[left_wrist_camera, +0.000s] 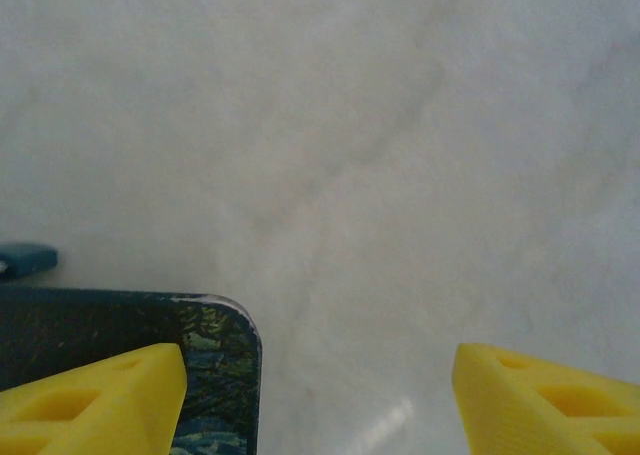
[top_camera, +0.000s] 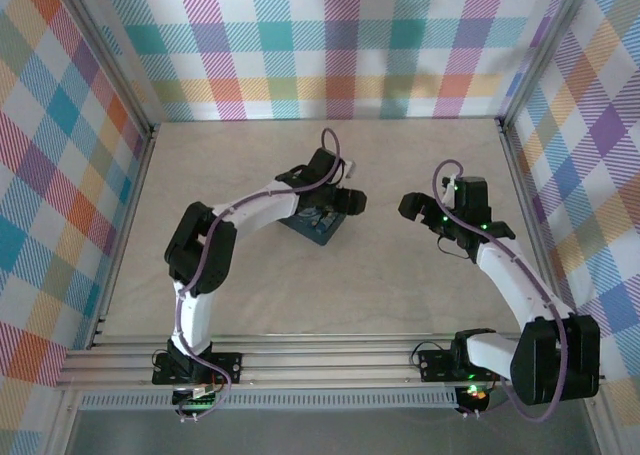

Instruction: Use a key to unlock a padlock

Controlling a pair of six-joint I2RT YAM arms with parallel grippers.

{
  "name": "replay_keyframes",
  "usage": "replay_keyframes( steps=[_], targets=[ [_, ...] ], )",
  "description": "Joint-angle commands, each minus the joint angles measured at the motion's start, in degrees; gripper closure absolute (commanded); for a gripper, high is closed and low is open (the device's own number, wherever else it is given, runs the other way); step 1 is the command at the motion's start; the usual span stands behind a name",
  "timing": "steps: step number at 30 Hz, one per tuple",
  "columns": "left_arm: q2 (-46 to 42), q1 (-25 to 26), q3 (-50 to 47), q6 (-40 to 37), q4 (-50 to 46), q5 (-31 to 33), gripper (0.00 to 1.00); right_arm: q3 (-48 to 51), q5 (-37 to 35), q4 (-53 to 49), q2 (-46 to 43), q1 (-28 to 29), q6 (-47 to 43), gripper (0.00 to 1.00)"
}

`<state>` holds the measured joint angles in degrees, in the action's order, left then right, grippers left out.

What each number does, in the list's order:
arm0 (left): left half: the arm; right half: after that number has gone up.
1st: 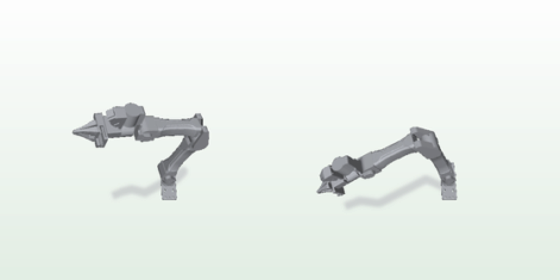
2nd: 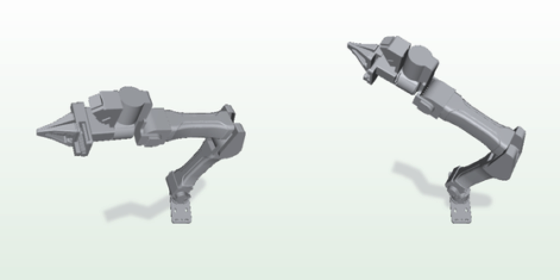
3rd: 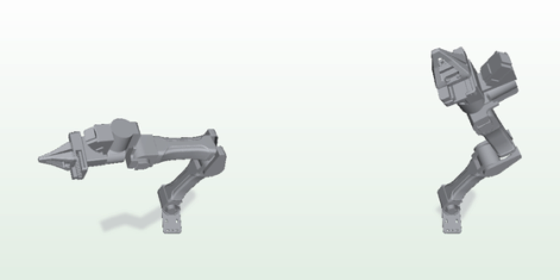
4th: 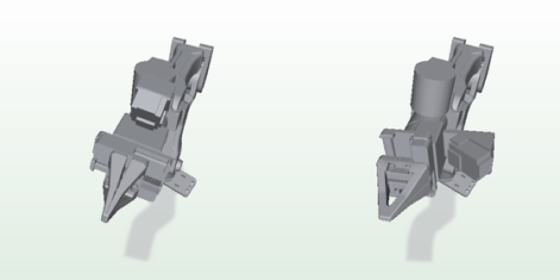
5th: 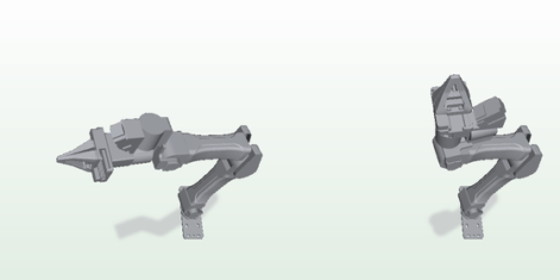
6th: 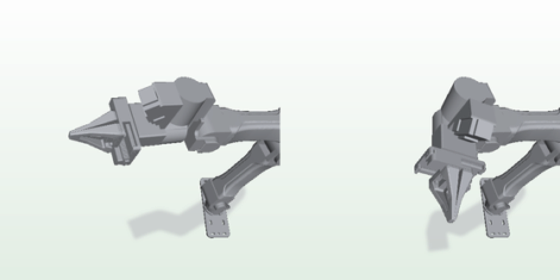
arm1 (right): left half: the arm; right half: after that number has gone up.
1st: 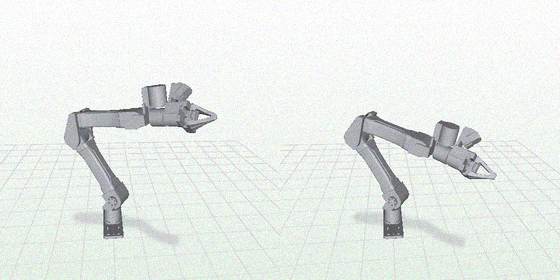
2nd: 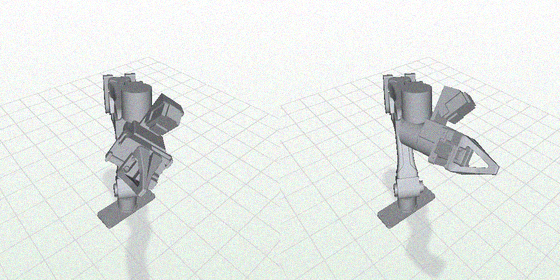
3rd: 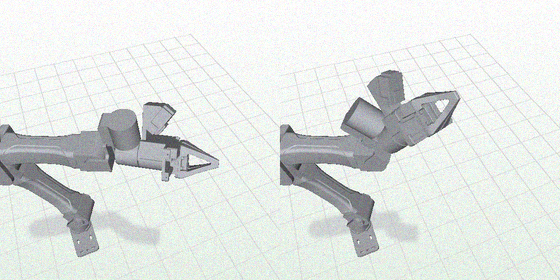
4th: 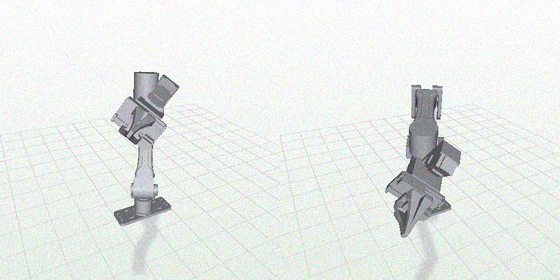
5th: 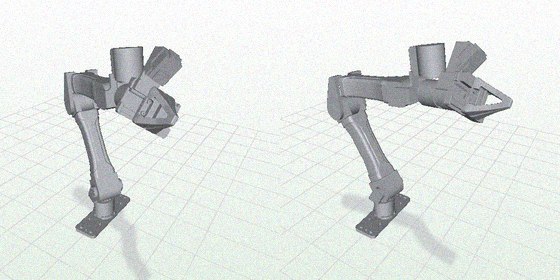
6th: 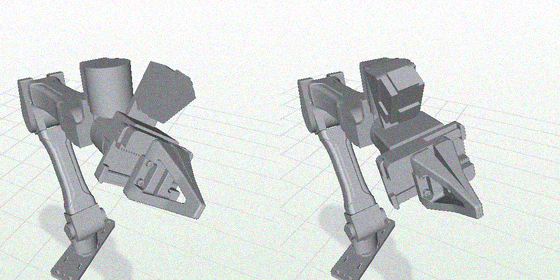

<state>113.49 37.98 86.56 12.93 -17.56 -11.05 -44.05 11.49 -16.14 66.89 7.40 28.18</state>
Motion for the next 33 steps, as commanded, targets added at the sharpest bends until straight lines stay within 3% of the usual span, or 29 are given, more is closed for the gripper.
replay_keyframes(
  steps=[1, 8, 13, 18, 21, 23, 26, 30, 33],
  targets=[
    [-9.00, -1.07, -5.02, 1.94, -6.62, 3.65, 0.28, -3.37, 2.98, -1.08, 3.85, 0.66, 0.40, 0.02],
    [-22.22, -2.26, -17.84, 8.57, -8.93, 10.26, 0.26, -13.72, 7.02, -0.82, 17.48, 6.00, -2.22, 0.05],
    [-27.72, -4.74, -28.82, 18.24, -5.34, 7.86, 0.25, -23.48, 9.35, -1.94, 28.55, 11.57, -4.09, 0.05],
    [-29.49, -5.28, -34.38, 22.51, 1.13, 2.66, 0.25, -28.49, 16.07, 0.97, 37.35, 14.72, -1.53, 0.10],
    [-27.21, -6.43, -33.47, 23.25, 4.48, 1.26, 0.26, -28.33, 19.02, 3.63, 39.72, 15.92, -0.11, 0.21],
    [-25.53, -7.21, -32.34, 23.29, 5.31, 0.36, 0.27, -28.11, 20.04, 4.12, 40.29, 16.97, -0.44, 0.37],
    [-22.85, -8.32, -29.68, 22.36, 5.70, -0.35, 0.28, -26.92, 20.23, 3.92, 40.20, 18.40, -1.67, 0.53],
    [-18.08, -9.40, -24.44, 20.19, 4.99, -1.71, 0.28, -23.50, 20.60, 4.65, 39.04, 19.90, -2.33, 0.64],
    [-14.10, -9.78, -19.81, 18.47, 4.04, -2.32, 0.29, -20.74, 20.84, 4.81, 37.93, 21.58, -2.43, 0.66]
  ],
)
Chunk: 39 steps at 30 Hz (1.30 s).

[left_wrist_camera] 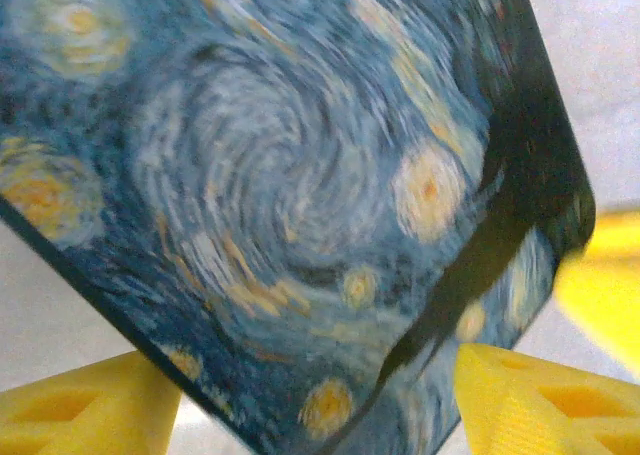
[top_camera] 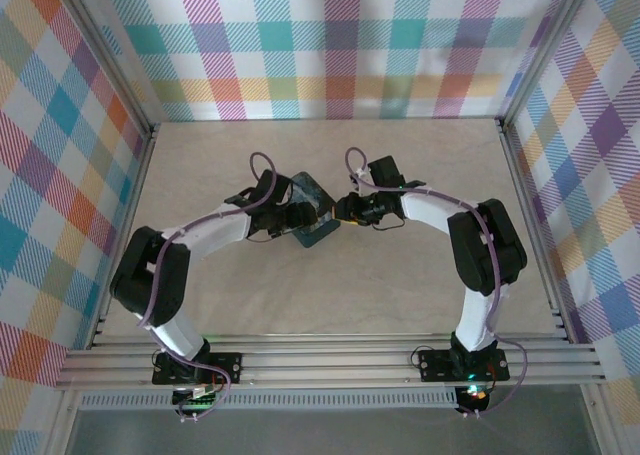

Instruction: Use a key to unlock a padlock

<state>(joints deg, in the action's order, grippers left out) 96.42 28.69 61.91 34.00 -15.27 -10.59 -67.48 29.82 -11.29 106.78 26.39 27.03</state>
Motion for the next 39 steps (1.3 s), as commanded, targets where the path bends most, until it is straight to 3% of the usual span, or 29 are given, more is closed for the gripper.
replay_keyframes(
  steps=[1, 6, 11, 16, 20, 24, 31, 33, 39],
  targets=[
    [4.36, -0.47, 6.53, -3.01, 1.67, -2.93, 0.29, 3.20, 2.69, -0.32, -2.25, 3.56, -1.63, 0.65],
    [10.08, -0.52, 13.59, -4.40, 1.05, -4.01, 0.30, 2.86, -0.55, -4.31, -4.45, 9.23, -4.87, 0.62],
    [10.54, -1.31, 16.93, -6.54, -3.33, 0.25, 0.29, 2.97, -4.68, -5.59, -10.45, 9.91, -4.79, 0.60],
    [5.34, -3.39, 11.70, -4.56, -2.47, 1.63, 0.29, -5.52, -17.96, -16.40, -13.34, 9.06, -9.24, 0.54],
    [-0.53, -3.73, 2.92, 0.90, 3.87, 0.70, 0.29, -14.40, -25.08, -22.19, -9.19, 5.68, -10.75, 0.41],
    [-3.97, -3.79, -4.80, 6.42, 11.63, -1.80, 0.29, -24.73, -22.92, -23.97, -0.03, 1.99, -12.18, 0.34],
    [-1.93, -5.18, -1.80, 6.22, 12.25, -4.26, 0.30, -43.78, -19.85, -33.36, 17.39, 0.15, -12.21, 0.34],
    [0.01, -5.98, -0.02, 6.15, 12.73, -5.18, 0.30, -42.15, -17.78, -32.73, 17.77, 0.13, -11.03, 0.35],
    [9.52, -7.40, 7.54, 5.78, 15.46, -10.00, 0.32, -23.80, -9.62, -19.86, 10.47, 0.28, -3.96, 0.46]
  ],
)
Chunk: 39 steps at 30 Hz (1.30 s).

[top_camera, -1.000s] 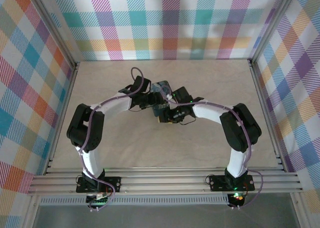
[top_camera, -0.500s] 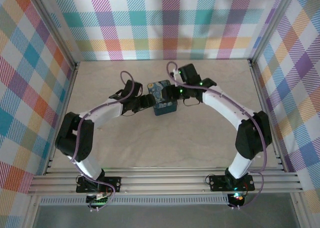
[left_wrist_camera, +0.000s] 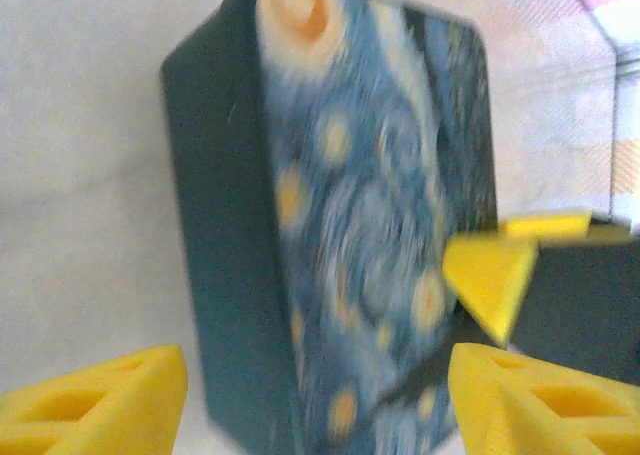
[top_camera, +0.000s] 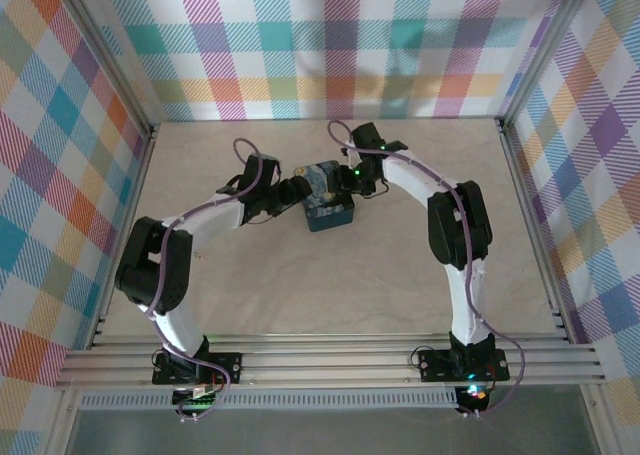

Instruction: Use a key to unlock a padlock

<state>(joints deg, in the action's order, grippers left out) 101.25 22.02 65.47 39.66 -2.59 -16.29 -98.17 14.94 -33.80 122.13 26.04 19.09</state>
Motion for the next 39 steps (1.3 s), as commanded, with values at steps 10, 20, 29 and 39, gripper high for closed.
replay_keyframes(
  steps=[10, 20, 29, 39],
  targets=[
    [18.65, 1.16, 22.64, -3.37, 0.27, -11.82, 0.33, 22.17, 4.40, 12.35, -16.71, 6.43, 13.53, 0.54],
    [9.95, -3.83, 21.20, -8.76, -11.22, -0.82, 0.27, 17.05, -7.14, 1.04, -25.93, 4.70, 11.06, 0.35],
    [-11.09, -7.38, -8.89, -1.47, -6.88, -1.67, 0.28, 8.03, -1.94, -3.49, -17.01, -3.70, 4.64, 0.27],
    [-16.07, -0.35, -22.18, 11.34, 10.03, -6.86, 0.31, -1.91, 3.07, -4.90, -3.45, -3.98, 1.99, 0.26]
  ],
)
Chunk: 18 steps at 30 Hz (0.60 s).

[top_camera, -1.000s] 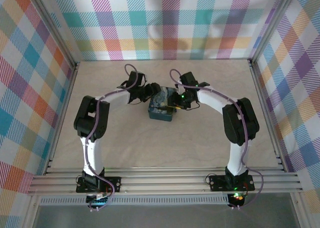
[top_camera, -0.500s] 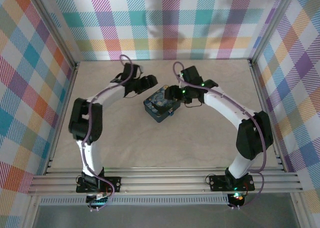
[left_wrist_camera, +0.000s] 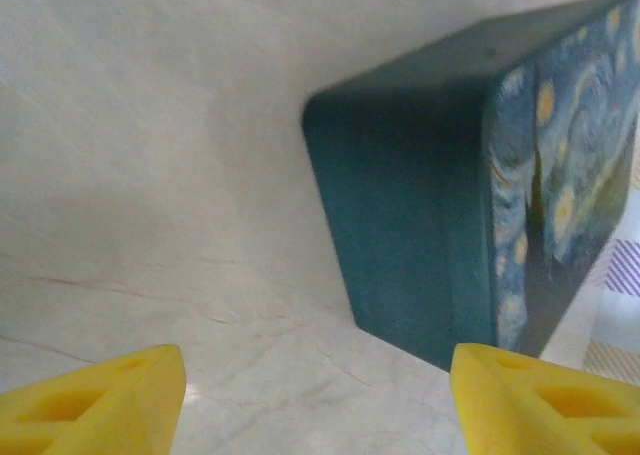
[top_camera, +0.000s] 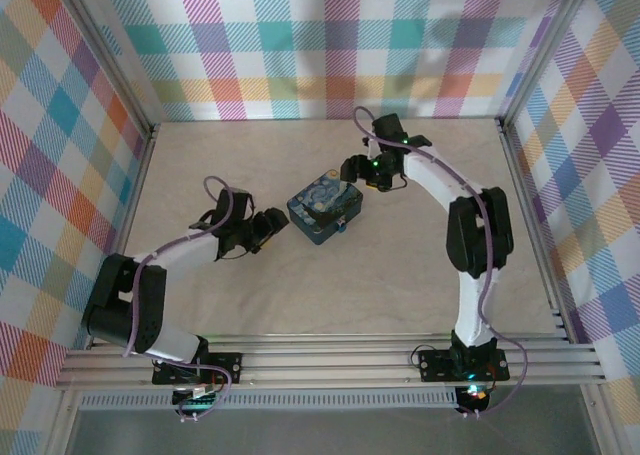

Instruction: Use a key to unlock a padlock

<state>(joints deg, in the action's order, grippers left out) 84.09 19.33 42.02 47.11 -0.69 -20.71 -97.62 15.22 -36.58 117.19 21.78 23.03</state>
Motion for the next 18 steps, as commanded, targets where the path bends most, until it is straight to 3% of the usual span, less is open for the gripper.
replay_keyframes(
  steps=[1, 7, 9, 14, 18],
  targets=[
    [3.06, 2.84, 2.24, 4.27, 9.22, -3.47, 0.33, -2.38, 3.02, -2.02, 1.91, 0.28, -2.16, 0.27],
    [12.36, 3.52, 8.39, 4.56, 13.02, -5.40, 0.42, 1.74, 3.05, -1.65, 1.28, 0.19, -3.30, 0.30],
    [15.90, 3.51, 12.54, 3.09, 11.53, -5.82, 0.45, 4.35, 3.46, -0.71, 0.49, -0.27, -3.02, 0.31],
    [26.38, 3.52, 25.47, -0.36, 7.37, -7.85, 0.65, 8.53, 5.56, 2.43, -0.17, -2.94, 0.50, 0.35],
    [33.14, 3.44, 36.98, -4.52, 0.91, -7.06, 0.68, 7.79, 6.14, 3.92, 0.80, -4.40, 1.76, 0.39]
  ],
)
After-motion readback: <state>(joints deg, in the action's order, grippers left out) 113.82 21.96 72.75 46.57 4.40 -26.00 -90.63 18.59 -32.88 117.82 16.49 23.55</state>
